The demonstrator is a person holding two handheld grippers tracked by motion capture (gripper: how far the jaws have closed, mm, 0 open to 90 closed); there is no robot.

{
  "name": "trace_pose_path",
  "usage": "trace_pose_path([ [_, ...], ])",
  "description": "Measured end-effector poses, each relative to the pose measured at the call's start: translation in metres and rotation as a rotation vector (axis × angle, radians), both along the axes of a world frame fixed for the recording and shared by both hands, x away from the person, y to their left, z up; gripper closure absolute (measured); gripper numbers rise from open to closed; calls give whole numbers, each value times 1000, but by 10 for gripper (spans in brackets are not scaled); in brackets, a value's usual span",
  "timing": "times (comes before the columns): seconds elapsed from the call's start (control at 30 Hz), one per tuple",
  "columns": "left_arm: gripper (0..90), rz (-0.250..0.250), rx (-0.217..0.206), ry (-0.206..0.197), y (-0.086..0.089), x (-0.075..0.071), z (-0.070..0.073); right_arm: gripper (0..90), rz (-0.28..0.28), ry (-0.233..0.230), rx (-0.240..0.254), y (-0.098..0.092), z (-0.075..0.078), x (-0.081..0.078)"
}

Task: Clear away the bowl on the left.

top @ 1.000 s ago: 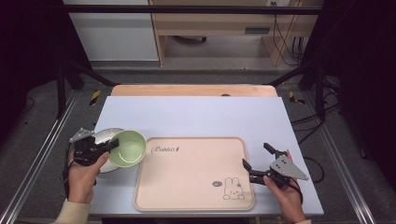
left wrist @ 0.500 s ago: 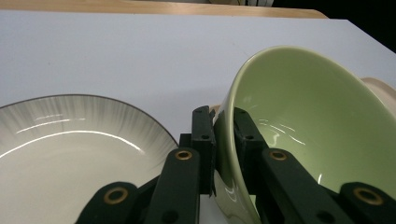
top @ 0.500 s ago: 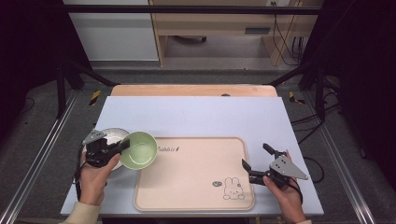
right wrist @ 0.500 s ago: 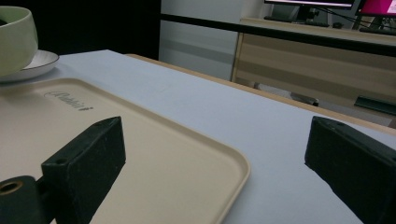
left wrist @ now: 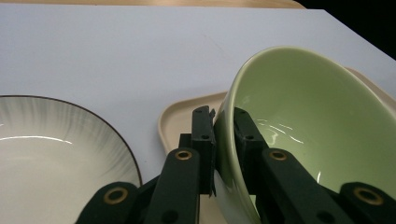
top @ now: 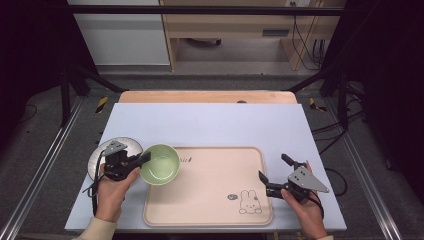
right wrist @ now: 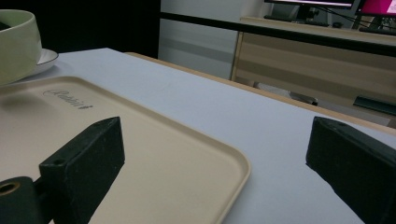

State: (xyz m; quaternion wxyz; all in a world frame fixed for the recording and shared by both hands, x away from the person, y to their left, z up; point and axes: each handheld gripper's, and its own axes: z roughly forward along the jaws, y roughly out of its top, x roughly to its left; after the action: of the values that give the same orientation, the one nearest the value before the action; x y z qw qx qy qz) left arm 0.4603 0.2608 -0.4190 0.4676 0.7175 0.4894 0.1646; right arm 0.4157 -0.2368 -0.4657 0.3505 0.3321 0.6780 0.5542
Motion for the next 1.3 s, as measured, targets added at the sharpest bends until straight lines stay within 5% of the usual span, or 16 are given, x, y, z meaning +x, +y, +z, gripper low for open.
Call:
trace_pose_path([
  [0.2,816,-24,-27,21,-5,1,-3,45,5,-1,-8,2,0,0],
  [1.3,814,-99,-17,72,-36,2,-19,46,8,3,-12,2,-1,0],
])
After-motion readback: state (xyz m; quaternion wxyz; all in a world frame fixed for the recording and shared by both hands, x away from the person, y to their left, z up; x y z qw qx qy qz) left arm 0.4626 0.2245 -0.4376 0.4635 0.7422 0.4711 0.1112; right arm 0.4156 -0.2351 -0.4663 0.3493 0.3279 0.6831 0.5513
